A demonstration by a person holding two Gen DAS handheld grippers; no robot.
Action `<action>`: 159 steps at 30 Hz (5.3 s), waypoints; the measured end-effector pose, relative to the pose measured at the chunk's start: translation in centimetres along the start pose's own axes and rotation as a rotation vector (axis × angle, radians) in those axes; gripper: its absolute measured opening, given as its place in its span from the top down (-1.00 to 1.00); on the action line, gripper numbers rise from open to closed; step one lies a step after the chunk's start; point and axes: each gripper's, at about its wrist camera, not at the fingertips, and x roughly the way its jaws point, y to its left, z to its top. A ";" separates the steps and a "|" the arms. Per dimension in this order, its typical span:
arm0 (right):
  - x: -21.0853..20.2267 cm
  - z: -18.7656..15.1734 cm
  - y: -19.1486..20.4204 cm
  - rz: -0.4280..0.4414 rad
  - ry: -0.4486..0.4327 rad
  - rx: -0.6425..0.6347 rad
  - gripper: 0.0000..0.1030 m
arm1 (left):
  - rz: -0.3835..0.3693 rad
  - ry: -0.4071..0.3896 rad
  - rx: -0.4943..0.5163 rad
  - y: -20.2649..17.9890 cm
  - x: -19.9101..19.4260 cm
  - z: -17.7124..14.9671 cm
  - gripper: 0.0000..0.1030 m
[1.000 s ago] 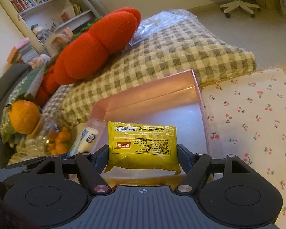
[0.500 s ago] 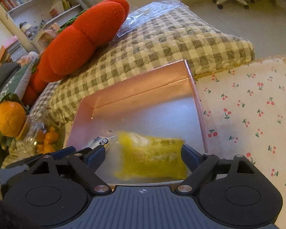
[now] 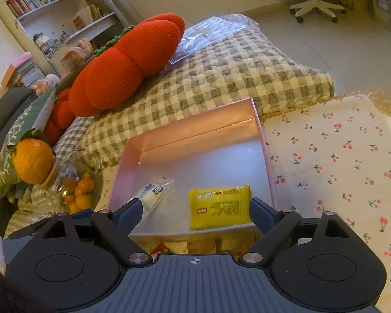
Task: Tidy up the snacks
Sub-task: 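Lower both held packs into the silver tray and open both tools, then grasp the pink candy bar with the left tool while the right tool grasps the white pastry bag, then carry both held snacks into the silver tray and release them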
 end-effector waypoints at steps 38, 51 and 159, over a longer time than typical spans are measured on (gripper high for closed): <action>-5.9 -10.0 -1.7 0.032 0.063 -0.362 -0.87 | 0.094 0.130 -0.162 -0.6 -5.2 -12.6 -0.95; -3.5 -12.6 -2.0 -0.024 0.151 -0.577 -0.87 | 0.078 0.111 -0.267 -2.2 -5.3 -13.6 -0.81; 5.9 1.9 -4.0 -0.001 -0.033 -0.003 0.06 | -0.046 -0.017 -0.155 -0.5 8.3 2.9 0.42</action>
